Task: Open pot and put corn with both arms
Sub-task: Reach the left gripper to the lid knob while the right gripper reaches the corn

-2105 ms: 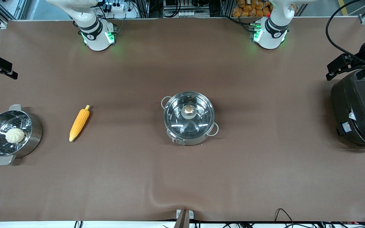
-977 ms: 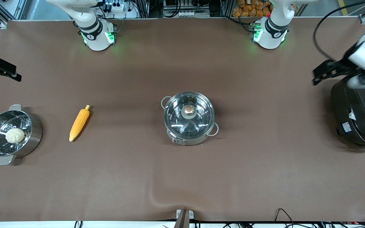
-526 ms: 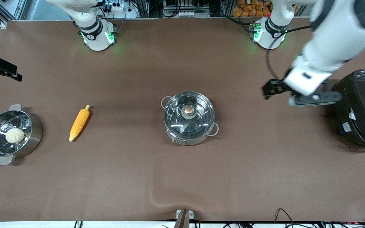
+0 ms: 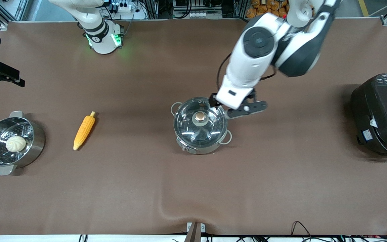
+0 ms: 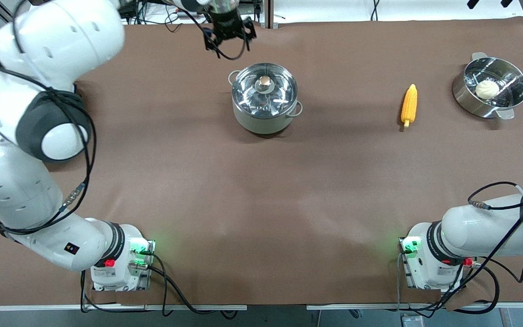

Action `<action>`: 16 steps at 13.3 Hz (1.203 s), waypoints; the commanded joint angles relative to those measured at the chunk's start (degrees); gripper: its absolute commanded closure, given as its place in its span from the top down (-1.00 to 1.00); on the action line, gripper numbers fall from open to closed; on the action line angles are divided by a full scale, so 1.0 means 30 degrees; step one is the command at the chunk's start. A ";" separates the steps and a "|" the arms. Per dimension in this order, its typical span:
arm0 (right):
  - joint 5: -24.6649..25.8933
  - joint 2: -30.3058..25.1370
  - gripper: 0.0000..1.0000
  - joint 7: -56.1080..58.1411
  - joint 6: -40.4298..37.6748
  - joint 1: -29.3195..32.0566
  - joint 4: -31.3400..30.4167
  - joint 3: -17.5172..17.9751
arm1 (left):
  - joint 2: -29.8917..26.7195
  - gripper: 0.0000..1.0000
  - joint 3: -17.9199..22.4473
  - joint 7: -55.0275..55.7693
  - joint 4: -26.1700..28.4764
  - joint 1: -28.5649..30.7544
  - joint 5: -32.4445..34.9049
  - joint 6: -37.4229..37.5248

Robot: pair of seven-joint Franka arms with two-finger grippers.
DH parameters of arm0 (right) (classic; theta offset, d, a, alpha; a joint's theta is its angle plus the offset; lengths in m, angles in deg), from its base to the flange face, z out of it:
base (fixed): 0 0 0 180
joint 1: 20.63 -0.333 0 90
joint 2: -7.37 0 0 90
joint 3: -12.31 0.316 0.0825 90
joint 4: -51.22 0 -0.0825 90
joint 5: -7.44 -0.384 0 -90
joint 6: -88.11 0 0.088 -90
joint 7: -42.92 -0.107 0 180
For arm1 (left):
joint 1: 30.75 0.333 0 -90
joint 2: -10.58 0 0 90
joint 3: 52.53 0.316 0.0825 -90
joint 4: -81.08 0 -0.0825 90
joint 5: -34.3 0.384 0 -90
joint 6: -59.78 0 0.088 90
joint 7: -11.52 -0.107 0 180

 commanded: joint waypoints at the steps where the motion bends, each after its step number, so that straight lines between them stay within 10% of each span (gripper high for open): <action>1: 0.0226 0.1040 1.00 0.0016 0.2241 -0.0578 -0.1024 -0.0020 | 0.1289 1.00 0.0287 0.0912 -0.0859 -0.1243 0.1077 -0.0130; 6: 0.0226 0.1569 1.00 -0.0189 0.9188 -0.0958 -0.6237 -0.0020 | 0.3313 1.00 0.0433 0.3404 -0.1915 -0.2390 0.1814 -0.1531; 16: 0.0226 0.4381 1.00 -0.5983 1.2474 -0.0081 -0.9643 -0.0079 | 0.4955 1.00 0.2895 0.3378 -0.2003 -0.4910 0.1814 -0.3470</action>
